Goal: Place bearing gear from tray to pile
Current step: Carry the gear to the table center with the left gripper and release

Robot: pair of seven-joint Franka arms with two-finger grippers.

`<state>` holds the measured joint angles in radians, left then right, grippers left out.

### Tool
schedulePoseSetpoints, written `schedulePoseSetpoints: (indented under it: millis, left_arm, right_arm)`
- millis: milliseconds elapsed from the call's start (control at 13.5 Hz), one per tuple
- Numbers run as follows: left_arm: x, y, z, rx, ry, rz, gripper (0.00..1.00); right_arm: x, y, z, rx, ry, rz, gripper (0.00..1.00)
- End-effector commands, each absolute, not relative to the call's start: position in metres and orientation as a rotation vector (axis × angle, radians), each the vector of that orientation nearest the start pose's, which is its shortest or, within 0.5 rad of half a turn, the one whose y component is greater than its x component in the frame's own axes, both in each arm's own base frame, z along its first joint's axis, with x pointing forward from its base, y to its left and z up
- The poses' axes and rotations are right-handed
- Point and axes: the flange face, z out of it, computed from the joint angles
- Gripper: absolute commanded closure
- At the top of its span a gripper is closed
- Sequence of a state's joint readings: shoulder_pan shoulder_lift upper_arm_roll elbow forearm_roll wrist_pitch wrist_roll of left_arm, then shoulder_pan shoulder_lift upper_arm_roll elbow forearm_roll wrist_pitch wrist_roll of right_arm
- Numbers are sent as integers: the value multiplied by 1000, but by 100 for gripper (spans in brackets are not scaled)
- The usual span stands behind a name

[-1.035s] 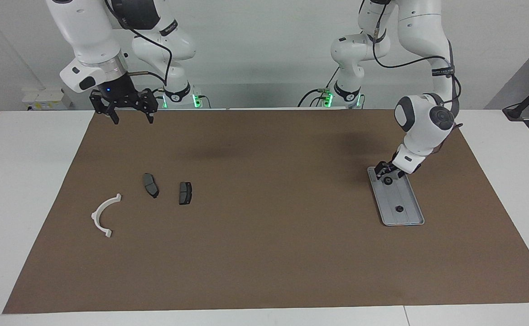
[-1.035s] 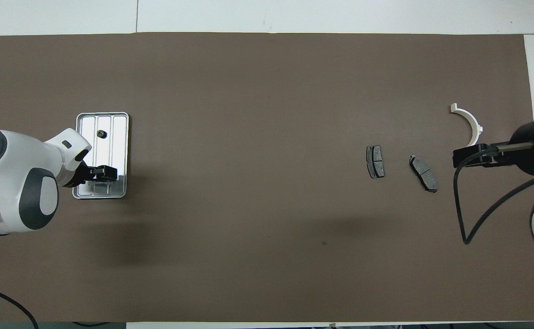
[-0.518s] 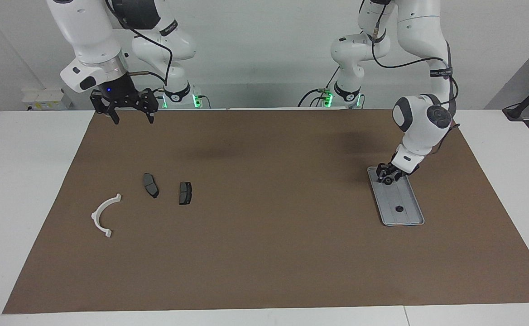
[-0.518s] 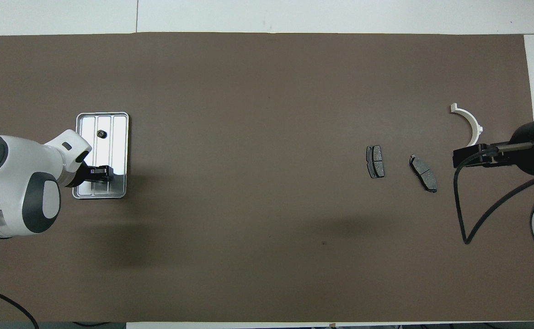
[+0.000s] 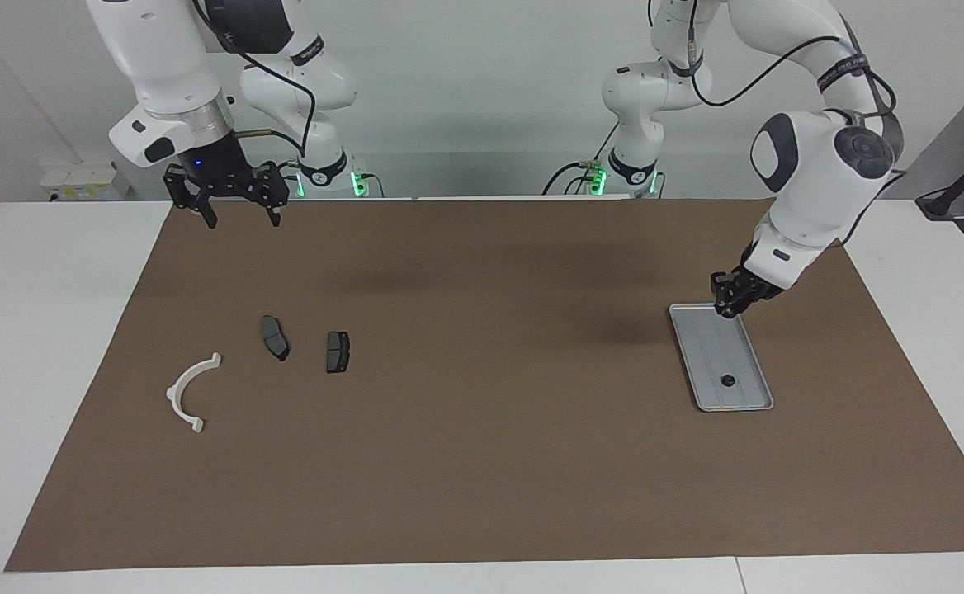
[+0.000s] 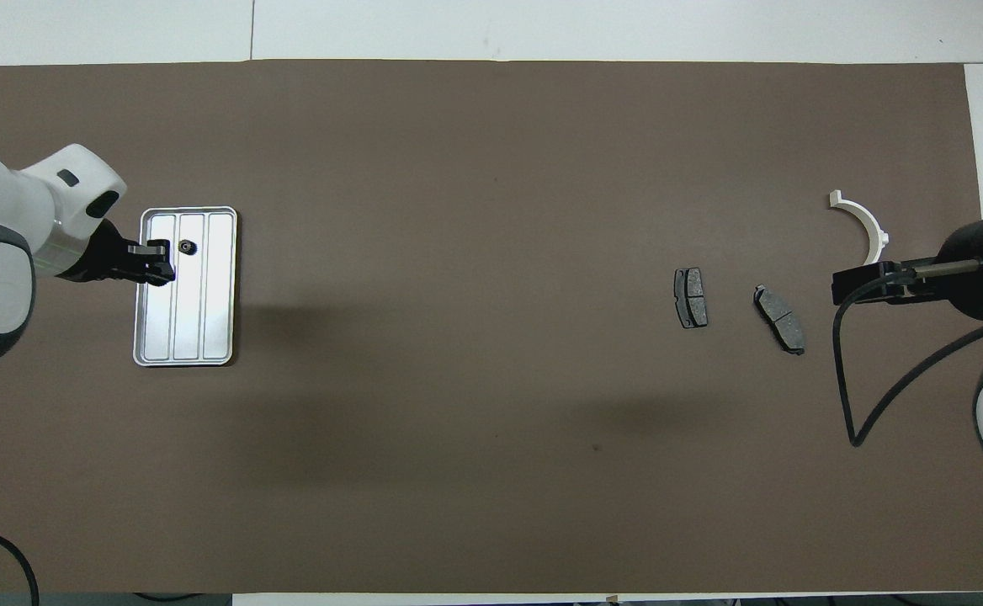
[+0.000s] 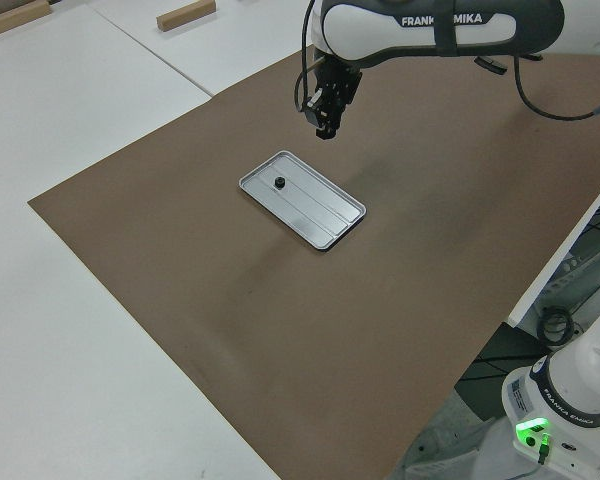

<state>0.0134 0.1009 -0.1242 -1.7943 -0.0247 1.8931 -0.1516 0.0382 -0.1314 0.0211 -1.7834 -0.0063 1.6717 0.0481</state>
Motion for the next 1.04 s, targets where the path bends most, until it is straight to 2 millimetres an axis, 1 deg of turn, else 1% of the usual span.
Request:
schedulePoseSetpoints:
  millis: [0,74,148,222,296,370,444,518,591,665,739,813,887,961]
  left_arm:
    - [580,-169,495,-3170,-286,-50,100]
    - [571,-202,492,-3163,-330,-82,100]
    - [553,-239,485,-3154,-350,-76,100]
    - [538,-267,477,-3140,-364,-79,100]
    - [524,-290,470,-3140,-403,-105,100]
    - [514,-306,463,-3150,-446,-129,100]
    - [505,-321,454,-3156,-466,-135,100]
    - [497,-336,444,-3150,-488,-121,100]
    - [495,-351,421,-3132,-505,-107,100]
    - [494,-364,402,-3111,-514,-133,100]
    - [491,-375,390,-3102,-530,-159,100]
    - [489,-388,363,-3088,-529,-151,100]
    - [485,-400,342,-3075,-521,-166,100]
    - [487,-405,322,-3066,-531,-195,100]
  right_arm:
    - [520,30,597,-3123,-47,-45,0]
    - [525,32,592,-3122,-46,-56,0]
    - [534,33,579,-3121,-47,-68,0]
    - [542,34,566,-3120,-39,-80,0]
    - [550,36,551,-3120,-33,-85,0]
    - [558,38,537,-3119,-20,-89,0]
    - [565,44,524,-3117,-12,-91,0]
    - [569,55,509,-3118,-10,-76,0]
    - [576,58,494,-3118,31,-61,0]
    - [582,59,483,-3117,70,-61,0]
    - [586,60,474,-3115,88,-65,0]
    - [589,61,468,-3116,87,-65,0]
    - [591,62,465,-3116,87,-68,0]
    - [593,62,461,-3117,87,-70,0]
